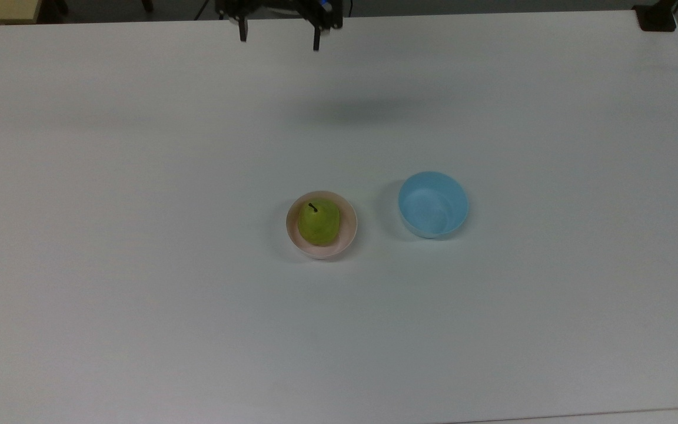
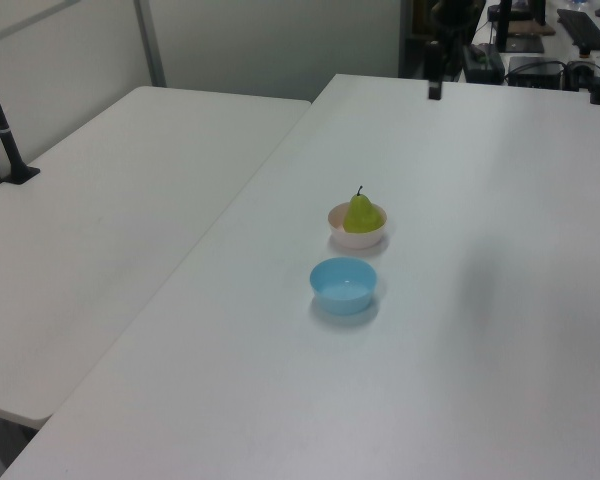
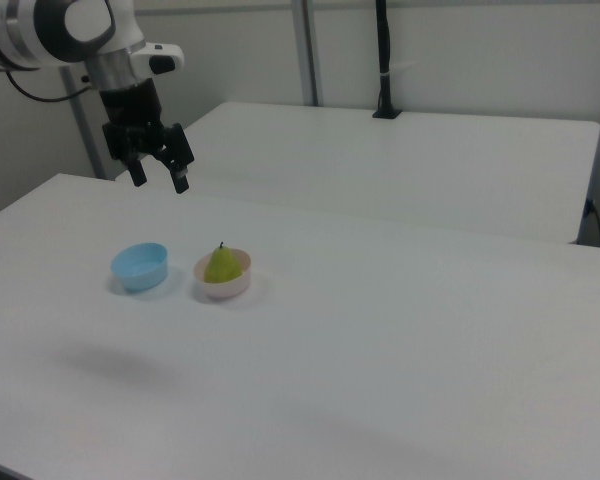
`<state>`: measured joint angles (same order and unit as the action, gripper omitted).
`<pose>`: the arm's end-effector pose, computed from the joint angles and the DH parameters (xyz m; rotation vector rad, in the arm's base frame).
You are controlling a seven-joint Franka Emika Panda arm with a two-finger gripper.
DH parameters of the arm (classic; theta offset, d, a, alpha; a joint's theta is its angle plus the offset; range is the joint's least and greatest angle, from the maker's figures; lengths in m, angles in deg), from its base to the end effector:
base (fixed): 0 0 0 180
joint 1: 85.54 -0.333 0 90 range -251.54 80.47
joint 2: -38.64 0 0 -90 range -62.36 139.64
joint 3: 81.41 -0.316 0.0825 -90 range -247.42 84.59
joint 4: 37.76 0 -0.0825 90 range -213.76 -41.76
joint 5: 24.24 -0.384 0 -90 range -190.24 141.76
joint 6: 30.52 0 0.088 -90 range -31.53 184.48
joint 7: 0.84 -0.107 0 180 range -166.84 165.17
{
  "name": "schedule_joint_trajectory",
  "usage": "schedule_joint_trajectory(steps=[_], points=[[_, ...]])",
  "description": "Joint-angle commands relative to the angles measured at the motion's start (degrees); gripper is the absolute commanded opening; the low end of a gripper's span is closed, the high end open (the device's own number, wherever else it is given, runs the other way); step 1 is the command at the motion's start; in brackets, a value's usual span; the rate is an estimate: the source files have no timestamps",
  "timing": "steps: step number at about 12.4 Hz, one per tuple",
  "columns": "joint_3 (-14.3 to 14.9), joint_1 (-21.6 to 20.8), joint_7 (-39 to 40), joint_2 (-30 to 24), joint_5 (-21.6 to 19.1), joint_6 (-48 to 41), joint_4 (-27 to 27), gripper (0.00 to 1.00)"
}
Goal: Place the pear in the bowl
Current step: 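Open the gripper to release the pear and raise the arm away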
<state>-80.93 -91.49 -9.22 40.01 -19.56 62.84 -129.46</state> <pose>0.5647 0.0458 0.6025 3.0601 -0.0707 0.0228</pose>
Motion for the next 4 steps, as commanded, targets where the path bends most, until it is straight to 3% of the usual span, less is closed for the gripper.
schedule_joint_trajectory(steps=[1,4], points=[[0.30,2.26,4.87,-4.01,-3.54,-2.22,-2.79,1.00],[0.57,2.17,4.95,-4.01,-3.54,-2.75,-2.78,1.00]])
